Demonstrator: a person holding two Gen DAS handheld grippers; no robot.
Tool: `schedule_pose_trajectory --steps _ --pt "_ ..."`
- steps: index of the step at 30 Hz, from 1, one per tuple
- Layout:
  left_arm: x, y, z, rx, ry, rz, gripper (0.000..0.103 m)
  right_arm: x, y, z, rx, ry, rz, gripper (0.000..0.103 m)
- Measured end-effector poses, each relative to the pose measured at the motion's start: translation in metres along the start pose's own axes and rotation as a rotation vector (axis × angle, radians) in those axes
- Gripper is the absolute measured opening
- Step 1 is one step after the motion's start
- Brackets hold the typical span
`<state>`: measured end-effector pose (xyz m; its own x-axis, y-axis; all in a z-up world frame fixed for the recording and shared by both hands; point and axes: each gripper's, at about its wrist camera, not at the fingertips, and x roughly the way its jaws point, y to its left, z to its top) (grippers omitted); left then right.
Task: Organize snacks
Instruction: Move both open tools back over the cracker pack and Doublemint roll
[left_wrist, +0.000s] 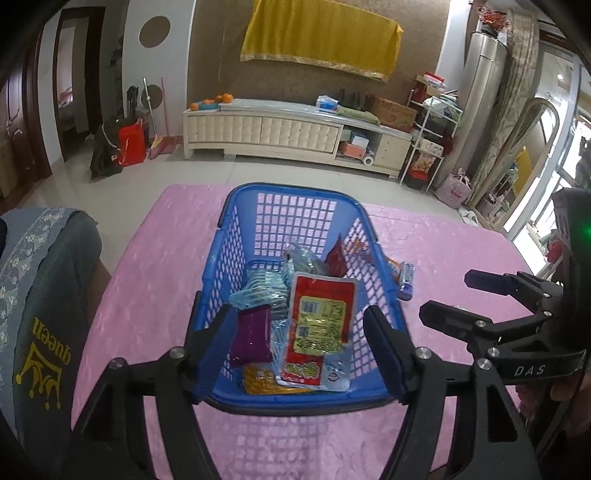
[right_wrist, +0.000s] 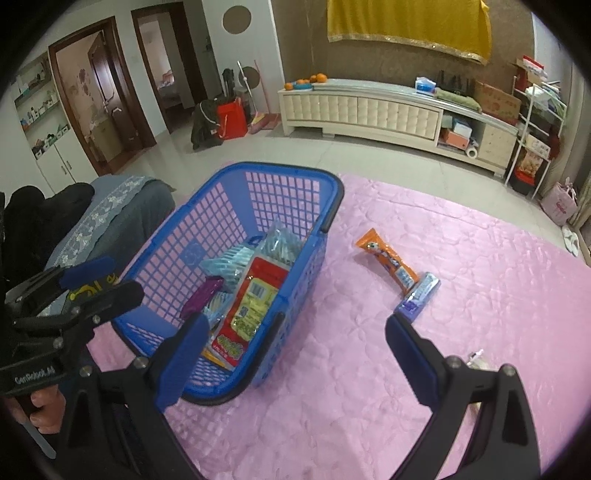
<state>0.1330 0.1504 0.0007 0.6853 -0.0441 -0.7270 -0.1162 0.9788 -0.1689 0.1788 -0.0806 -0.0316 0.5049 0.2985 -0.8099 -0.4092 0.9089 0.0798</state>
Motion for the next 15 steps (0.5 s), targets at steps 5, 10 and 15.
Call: schedule_pose_trajectory --steps 5,10,15 --pt "-0.010 -0.014 -0.006 0.033 -0.007 -0.004 0.071 -0.018 -0.003 -0.007 0.007 -0.022 -0.007 0.098" --pt "-0.019 -0.030 -0.010 0.058 -0.016 -0.015 0.074 -0.036 -0.008 -0.014 0.011 -0.044 -0.016 0.098" --pt "-0.025 -0.053 -0.013 0.094 -0.014 -0.038 0.074 -0.055 -0.016 -0.023 0.015 -0.068 -0.028 0.098"
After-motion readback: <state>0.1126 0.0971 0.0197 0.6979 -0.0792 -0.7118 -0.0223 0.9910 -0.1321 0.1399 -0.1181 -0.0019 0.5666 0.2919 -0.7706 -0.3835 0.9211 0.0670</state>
